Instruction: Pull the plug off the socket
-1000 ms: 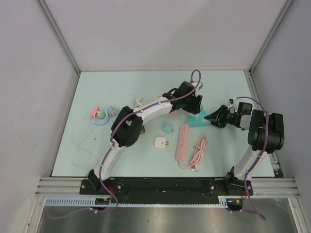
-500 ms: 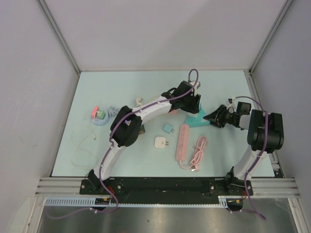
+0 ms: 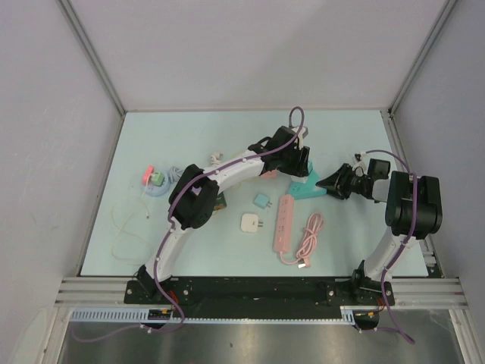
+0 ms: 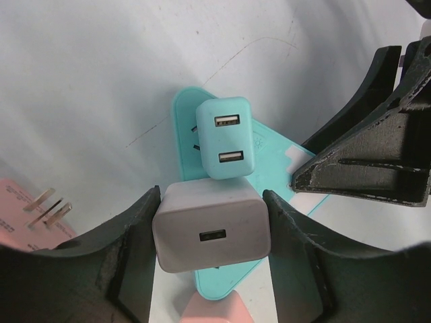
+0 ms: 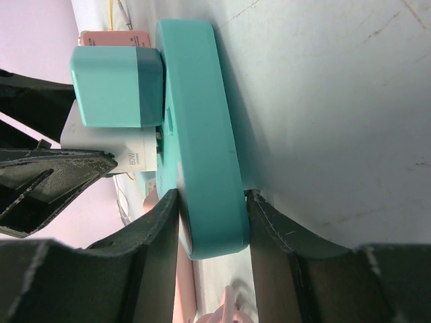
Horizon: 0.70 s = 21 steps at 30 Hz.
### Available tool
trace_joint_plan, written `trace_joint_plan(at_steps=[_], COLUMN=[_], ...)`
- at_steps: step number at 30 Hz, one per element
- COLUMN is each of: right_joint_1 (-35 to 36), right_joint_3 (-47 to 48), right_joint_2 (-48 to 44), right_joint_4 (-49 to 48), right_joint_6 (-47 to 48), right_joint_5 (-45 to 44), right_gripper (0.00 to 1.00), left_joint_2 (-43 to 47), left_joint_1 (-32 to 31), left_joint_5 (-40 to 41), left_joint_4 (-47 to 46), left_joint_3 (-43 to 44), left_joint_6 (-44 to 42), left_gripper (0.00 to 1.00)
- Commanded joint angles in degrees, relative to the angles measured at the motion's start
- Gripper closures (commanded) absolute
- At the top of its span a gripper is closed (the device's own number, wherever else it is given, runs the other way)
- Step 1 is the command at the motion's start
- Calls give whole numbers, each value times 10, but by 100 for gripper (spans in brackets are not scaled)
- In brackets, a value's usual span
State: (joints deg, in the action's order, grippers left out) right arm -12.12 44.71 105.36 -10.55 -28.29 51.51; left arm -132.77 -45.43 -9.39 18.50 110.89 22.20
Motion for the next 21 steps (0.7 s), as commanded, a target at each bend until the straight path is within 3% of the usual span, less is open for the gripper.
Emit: trace_joint_plan(at_steps=[1,8,21], right_joint_1=[-3,-3,-2], right_joint_3=[-9,-9,-10], right_joint_2=[26,26,26], right_joint_4=[42,43,43], right_joint_6=[32,32,32], right_joint_5=[-137,-138,-139], right_gripper=[88,88,89], left_joint_2=[93,75,63], left_joint_1=[4,-15,-26], left_joint_5=[-37,-20,16], left_joint_4=[-19,-3,80], left_joint_3=[6,13,123], left_joint_6=[28,4,-36], left_gripper=[100,100,100])
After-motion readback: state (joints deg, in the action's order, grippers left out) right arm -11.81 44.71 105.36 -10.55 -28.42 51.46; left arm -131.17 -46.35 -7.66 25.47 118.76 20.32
